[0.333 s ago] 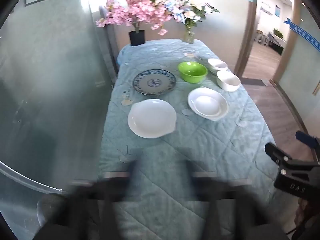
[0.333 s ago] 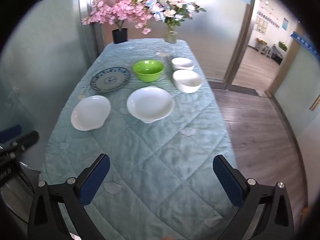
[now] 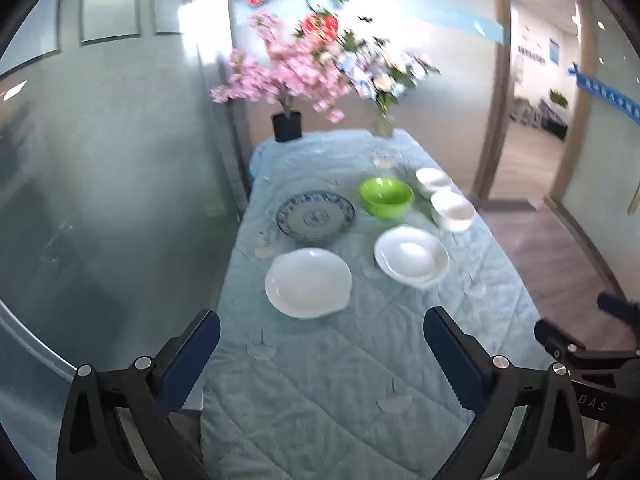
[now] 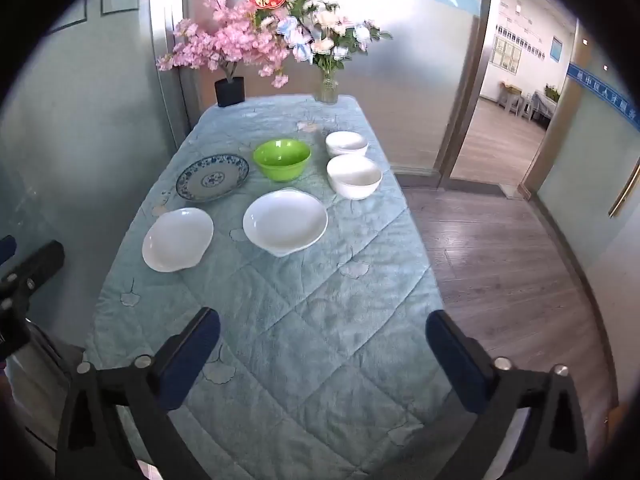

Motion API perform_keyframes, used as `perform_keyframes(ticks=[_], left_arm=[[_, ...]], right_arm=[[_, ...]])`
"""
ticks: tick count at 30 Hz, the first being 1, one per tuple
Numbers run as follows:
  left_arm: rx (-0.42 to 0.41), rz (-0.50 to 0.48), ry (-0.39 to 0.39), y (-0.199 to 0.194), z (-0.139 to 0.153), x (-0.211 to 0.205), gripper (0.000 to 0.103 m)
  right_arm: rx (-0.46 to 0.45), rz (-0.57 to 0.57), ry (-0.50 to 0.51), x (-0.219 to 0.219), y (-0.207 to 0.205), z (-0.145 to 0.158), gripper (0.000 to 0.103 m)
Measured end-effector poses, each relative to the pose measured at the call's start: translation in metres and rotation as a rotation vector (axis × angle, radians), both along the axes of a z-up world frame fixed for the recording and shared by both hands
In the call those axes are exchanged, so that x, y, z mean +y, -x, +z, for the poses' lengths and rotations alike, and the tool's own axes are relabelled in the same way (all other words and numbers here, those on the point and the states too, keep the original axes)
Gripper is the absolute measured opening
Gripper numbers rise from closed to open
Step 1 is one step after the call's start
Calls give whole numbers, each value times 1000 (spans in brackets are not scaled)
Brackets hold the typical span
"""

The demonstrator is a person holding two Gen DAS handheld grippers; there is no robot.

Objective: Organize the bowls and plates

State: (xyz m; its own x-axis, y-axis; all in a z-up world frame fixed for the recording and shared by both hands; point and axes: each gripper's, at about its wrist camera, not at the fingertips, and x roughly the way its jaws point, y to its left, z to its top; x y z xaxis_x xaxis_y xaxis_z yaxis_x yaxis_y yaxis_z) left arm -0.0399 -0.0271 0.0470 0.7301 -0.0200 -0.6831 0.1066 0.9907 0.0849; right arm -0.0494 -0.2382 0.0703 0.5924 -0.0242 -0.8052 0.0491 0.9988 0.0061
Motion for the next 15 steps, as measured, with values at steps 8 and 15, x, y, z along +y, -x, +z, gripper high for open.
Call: perform_keyframes(ticks=[8,15], left_arm=[[10,-25,40,-7,10,10,102],[47,8,55,-11,6,17,102]], right_arm=[[43,-19,7,-3,-4,-4,102],[70,6,-13,5,-9,-11,102]])
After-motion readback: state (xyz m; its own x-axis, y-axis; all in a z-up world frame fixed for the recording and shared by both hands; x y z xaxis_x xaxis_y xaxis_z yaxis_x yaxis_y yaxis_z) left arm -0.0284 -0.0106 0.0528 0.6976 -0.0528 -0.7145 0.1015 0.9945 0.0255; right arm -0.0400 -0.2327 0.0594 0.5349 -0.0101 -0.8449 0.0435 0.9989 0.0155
